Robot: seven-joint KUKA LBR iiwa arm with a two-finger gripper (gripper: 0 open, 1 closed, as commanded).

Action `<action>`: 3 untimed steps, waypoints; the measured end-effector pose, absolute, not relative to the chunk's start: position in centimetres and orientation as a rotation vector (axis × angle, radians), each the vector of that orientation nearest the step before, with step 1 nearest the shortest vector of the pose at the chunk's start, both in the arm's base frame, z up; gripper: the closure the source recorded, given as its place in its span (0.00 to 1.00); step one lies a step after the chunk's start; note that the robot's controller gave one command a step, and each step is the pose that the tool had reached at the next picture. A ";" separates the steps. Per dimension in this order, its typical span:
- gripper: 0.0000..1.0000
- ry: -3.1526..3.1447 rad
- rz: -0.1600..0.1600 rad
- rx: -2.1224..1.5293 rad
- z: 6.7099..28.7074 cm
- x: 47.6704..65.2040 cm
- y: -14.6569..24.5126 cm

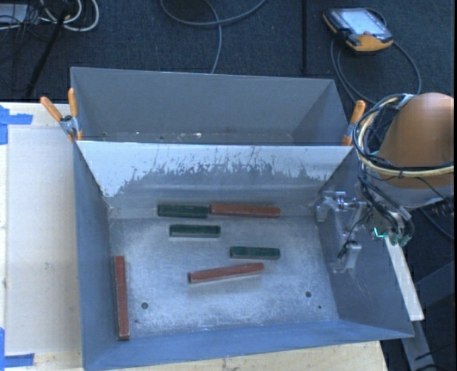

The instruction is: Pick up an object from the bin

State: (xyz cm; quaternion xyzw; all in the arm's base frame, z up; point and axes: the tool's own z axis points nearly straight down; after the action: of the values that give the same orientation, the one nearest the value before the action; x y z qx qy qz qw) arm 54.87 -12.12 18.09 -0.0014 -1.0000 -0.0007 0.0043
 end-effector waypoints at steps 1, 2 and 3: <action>0.00 -3.141 0.000 0.002 18.5 55.0 -12.0; 0.00 -3.133 0.000 0.245 14.0 55.6 -9.5; 0.00 -3.122 -0.004 0.367 13.0 57.0 -3.2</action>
Offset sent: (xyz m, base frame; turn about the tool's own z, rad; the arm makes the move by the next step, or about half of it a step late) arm 0.0156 0.0675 -0.1109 -0.3960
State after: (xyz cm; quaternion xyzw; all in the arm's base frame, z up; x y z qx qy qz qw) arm 56.96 -3.16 13.01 0.1167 -0.9932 -0.0014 -0.0009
